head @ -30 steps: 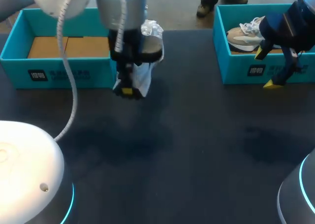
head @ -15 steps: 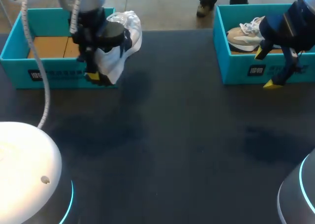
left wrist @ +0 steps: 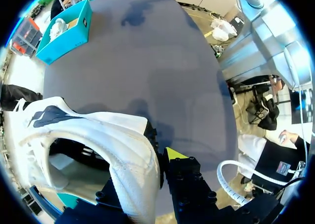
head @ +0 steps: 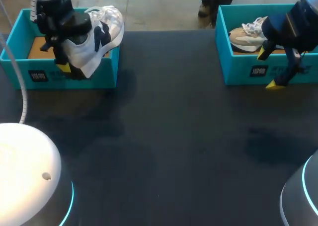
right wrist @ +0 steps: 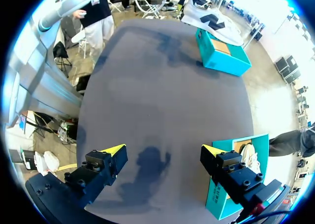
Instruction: Take the shoe out of the shoebox, open the shoe tongue, remove and reinsert the insole, then place the shoe into the shoebox
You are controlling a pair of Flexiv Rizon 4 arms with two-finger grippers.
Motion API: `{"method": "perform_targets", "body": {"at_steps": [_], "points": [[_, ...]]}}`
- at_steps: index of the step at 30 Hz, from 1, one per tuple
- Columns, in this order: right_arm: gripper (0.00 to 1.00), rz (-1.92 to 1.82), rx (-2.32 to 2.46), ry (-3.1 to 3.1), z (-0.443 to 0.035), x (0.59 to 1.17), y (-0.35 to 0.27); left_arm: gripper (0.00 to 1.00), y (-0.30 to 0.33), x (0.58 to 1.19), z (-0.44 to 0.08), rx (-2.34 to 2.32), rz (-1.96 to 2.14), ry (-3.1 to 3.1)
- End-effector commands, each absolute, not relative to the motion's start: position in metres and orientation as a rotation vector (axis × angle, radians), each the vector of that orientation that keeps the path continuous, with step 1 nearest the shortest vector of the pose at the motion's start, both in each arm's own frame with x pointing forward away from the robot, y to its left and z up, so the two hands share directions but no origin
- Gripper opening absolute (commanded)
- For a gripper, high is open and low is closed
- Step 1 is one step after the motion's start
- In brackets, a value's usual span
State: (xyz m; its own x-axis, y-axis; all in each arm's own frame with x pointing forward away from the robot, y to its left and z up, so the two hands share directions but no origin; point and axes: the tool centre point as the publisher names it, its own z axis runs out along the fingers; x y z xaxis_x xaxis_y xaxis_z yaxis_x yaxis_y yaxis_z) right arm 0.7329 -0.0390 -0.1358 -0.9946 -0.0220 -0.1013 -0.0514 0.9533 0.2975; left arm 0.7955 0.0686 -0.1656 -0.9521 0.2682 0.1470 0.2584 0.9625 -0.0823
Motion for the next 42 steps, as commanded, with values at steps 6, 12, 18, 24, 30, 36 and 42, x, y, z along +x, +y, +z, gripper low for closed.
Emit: {"method": "perform_targets", "body": {"at_steps": [6, 12, 18, 24, 30, 36, 42], "points": [[1.0, 0.458, -0.055, 3.013, -0.136, 0.735, -0.038, 0.0, 0.07, 0.795, -0.165, -0.401, 0.096, -2.959], [1.0, 0.458, -0.055, 3.013, -0.136, 0.735, -0.038, 0.0, 0.074, 0.797, -0.164, -0.404, 0.093, -2.958], [1.0, 0.458, -0.055, 3.013, -0.136, 0.735, -0.038, 0.0, 0.097, 0.816, -0.163, -0.402, 0.044, -2.972], [1.0, 0.458, -0.055, 3.013, -0.136, 0.735, -0.038, 0.0, 0.126, 0.84, -0.165, -0.344, -0.015, -2.986], [1.0, 0.458, -0.055, 3.013, -0.136, 0.735, -0.038, 0.0, 0.156, 0.862, -0.171, -0.316, -0.039, -3.002], [1.0, 0.458, -0.055, 3.013, -0.136, 0.735, -0.038, 0.0, 0.185, 0.884, -0.18, -0.23, -0.072, -3.033], [1.0, 0.458, -0.055, 3.013, -0.136, 0.735, -0.038, 0.0, 0.218, 0.904, -0.178, -0.157, -0.017, -3.082]]}}
